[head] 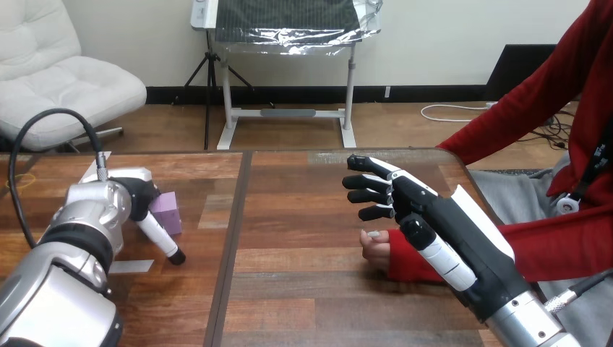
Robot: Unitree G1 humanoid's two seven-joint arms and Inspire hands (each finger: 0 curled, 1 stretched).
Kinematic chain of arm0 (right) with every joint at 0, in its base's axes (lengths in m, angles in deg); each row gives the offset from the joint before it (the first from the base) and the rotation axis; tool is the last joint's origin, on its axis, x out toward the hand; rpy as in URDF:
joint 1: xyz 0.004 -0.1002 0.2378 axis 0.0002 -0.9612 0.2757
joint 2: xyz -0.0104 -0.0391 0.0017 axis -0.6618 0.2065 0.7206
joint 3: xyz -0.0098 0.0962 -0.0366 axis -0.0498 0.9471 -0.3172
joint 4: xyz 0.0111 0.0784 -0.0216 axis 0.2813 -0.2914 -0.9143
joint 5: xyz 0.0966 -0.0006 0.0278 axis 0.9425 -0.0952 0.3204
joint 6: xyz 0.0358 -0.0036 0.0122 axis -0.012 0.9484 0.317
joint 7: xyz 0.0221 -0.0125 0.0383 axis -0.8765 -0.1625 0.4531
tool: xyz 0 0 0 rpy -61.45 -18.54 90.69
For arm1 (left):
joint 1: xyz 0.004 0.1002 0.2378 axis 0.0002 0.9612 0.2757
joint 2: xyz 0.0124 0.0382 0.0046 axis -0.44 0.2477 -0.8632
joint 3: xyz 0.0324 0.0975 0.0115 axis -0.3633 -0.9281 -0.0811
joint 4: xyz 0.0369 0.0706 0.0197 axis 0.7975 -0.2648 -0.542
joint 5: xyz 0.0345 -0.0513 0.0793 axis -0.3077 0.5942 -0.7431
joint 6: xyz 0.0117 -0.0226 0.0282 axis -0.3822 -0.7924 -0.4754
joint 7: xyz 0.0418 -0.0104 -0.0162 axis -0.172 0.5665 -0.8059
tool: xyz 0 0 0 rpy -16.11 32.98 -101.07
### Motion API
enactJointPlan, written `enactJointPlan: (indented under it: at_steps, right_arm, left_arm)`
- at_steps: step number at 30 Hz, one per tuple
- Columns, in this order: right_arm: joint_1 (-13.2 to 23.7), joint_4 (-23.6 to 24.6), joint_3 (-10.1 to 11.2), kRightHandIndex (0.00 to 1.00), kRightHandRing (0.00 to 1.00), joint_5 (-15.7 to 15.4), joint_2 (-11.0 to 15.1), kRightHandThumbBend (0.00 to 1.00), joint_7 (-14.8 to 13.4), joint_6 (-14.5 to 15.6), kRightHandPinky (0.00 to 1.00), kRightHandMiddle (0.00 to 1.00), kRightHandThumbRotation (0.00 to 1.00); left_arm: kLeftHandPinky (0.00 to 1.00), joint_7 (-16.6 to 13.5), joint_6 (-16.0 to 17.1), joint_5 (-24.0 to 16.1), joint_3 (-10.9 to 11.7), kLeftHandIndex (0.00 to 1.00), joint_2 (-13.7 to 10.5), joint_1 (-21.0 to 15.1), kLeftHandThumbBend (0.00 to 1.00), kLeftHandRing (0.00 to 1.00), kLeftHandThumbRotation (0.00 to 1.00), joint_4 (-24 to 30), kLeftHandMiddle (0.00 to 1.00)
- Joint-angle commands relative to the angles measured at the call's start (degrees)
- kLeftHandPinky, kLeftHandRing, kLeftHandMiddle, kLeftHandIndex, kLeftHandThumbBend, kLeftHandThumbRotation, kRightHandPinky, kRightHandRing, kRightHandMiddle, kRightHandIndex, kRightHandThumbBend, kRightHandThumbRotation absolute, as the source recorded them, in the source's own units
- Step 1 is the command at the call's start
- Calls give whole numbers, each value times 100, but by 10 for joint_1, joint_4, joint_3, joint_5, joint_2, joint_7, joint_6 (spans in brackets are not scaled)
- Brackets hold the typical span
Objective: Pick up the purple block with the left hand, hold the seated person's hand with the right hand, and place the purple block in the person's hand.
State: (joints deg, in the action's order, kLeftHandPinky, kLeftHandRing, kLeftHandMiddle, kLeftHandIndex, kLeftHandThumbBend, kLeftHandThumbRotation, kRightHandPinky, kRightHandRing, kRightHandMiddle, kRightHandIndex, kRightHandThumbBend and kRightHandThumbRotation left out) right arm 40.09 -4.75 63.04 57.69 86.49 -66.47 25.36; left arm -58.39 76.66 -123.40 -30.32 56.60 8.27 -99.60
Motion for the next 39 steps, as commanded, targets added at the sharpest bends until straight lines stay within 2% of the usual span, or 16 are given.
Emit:
enactJointPlan:
  at_steps: [1, 10, 27, 39]
  right_arm:
    - [20, 28, 11, 89, 82, 12, 11, 100, 3, -10, 76, 85, 100]
    - [22, 27, 10, 89, 83, 11, 10, 100, 3, -9, 77, 85, 100]
    - [22, 29, 10, 88, 82, 7, 10, 100, 1, -7, 76, 84, 100]
    - [22, 30, 10, 88, 81, 5, 10, 100, 0, -6, 76, 83, 100]
  left_arm:
    - [75, 8, -6, 0, -2, 98, 11, -19, 86, 95, 46, -1, 99]
    - [66, 17, -24, 33, 29, 98, 14, -19, 81, 92, 43, 0, 98]
    - [58, 20, -25, 32, 26, 96, 12, -22, 83, 85, 42, 4, 93]
    - [57, 6, -20, 28, 24, 95, 11, -22, 85, 83, 37, 5, 93]
